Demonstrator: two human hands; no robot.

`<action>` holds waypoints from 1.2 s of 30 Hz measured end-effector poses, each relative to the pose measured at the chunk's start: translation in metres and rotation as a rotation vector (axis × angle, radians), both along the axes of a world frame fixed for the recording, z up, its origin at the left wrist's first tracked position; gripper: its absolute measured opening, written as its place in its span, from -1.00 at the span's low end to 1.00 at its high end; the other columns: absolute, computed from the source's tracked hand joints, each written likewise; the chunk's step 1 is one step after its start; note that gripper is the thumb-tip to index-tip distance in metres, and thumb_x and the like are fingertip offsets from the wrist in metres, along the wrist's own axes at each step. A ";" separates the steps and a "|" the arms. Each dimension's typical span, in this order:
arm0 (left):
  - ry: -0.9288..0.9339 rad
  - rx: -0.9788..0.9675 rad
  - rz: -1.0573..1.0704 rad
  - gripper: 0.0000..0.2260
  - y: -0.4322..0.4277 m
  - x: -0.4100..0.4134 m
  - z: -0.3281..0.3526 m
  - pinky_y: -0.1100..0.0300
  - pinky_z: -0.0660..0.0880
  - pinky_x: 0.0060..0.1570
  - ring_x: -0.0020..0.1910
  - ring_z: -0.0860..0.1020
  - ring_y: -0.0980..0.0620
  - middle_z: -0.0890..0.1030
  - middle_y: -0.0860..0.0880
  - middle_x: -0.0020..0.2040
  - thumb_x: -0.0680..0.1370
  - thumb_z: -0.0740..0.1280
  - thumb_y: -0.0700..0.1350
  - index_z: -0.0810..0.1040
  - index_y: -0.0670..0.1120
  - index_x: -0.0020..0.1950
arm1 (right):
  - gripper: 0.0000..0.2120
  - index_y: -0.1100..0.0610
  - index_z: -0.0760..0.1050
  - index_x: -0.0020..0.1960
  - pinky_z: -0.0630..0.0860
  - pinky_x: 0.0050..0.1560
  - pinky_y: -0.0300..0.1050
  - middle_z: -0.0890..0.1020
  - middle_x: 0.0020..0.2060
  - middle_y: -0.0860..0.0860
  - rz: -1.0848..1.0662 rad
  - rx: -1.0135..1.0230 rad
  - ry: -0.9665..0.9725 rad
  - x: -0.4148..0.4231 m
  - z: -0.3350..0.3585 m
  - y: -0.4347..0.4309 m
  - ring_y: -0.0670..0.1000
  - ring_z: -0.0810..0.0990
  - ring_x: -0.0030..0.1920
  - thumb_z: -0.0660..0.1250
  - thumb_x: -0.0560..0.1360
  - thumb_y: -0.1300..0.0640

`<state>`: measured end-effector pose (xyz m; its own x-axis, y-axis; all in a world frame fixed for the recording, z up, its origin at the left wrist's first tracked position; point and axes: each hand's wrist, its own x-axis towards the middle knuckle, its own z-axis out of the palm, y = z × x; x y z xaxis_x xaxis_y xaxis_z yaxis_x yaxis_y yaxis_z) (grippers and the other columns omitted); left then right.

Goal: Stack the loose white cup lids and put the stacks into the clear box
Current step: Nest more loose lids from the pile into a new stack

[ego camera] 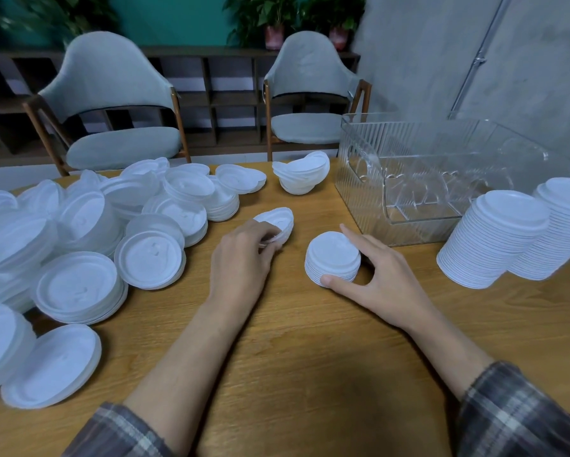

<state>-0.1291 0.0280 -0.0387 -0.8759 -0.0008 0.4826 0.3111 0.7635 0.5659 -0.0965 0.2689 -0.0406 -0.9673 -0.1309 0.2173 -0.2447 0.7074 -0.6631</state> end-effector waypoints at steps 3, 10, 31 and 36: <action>0.031 0.183 -0.012 -0.86 0.002 0.002 0.004 0.06 0.58 -0.01 -0.07 0.63 0.10 0.71 0.10 -0.03 0.52 0.56 -0.15 0.72 -0.04 0.06 | -0.04 -0.10 0.23 0.65 0.32 0.49 -0.12 0.47 0.36 -0.27 0.004 0.003 -0.001 0.000 0.000 -0.001 -0.23 0.38 0.42 0.52 0.37 -0.36; -0.128 0.607 -0.182 -0.77 0.024 0.014 0.019 0.13 0.62 0.13 0.04 0.68 0.12 0.71 0.09 0.10 0.59 0.47 -0.08 0.71 0.04 0.26 | -0.12 -0.07 0.26 0.64 0.40 0.45 -0.08 0.49 0.33 -0.28 0.034 -0.033 0.019 0.001 0.001 -0.002 -0.23 0.43 0.39 0.51 0.43 -0.29; -0.157 0.341 -0.234 -0.73 0.038 0.018 0.006 0.47 0.35 -0.14 -0.21 0.51 0.19 0.53 0.09 -0.24 0.64 0.40 0.02 0.68 0.07 0.34 | -0.05 -0.18 0.24 0.63 0.43 0.48 0.02 0.49 0.42 -0.27 0.069 -0.122 0.046 0.000 -0.004 0.001 -0.26 0.43 0.44 0.55 0.35 -0.33; -0.133 0.306 -0.241 -0.73 0.038 0.019 0.006 0.46 0.34 -0.15 -0.21 0.49 0.18 0.52 0.07 -0.23 0.64 0.41 0.03 0.68 0.08 0.34 | -0.01 -0.16 0.27 0.62 0.43 0.48 -0.01 0.51 0.40 -0.28 0.052 -0.128 0.033 0.000 -0.004 0.001 -0.28 0.44 0.42 0.57 0.29 -0.36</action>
